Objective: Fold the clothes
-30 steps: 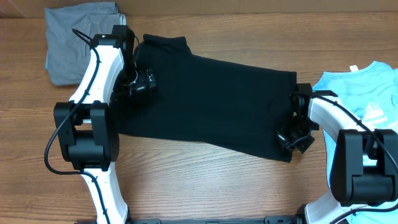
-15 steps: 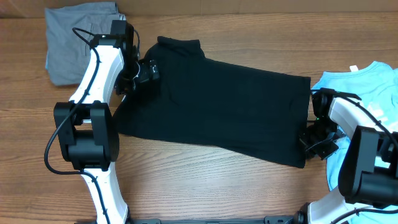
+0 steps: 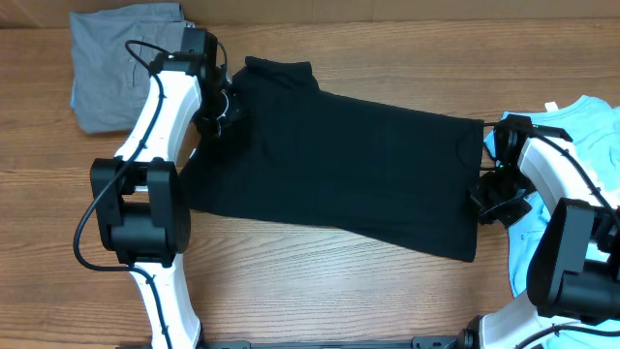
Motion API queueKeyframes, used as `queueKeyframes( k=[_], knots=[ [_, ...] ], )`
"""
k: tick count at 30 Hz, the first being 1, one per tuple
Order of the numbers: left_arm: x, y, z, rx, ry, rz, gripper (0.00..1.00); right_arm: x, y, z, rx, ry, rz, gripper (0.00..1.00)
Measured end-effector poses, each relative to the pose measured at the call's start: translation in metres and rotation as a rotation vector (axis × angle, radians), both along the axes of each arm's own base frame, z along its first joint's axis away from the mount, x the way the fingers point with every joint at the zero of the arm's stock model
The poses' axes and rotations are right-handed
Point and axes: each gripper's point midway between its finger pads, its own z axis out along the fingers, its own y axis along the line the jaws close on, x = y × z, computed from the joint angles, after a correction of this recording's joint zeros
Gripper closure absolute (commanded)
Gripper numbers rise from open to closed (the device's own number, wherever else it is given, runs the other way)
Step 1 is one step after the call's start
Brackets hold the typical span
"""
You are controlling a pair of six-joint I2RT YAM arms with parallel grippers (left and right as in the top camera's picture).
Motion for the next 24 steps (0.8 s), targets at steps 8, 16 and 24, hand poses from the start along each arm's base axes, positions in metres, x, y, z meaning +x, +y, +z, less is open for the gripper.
queueKeyframes(
  k=[8,16,24],
  knots=[
    [0.019,-0.007,0.003,0.047,-0.094,-0.03,0.35,0.001,0.003,0.0,0.02,-0.006,0.01,0.96],
    [0.037,-0.004,0.008,0.098,-0.197,-0.133,0.34,0.001,0.004,0.0,0.026,-0.007,0.009,0.96],
    [0.037,-0.004,0.007,0.115,-0.21,-0.196,0.29,0.001,0.004,0.0,0.027,-0.007,0.009,0.96]
  ],
)
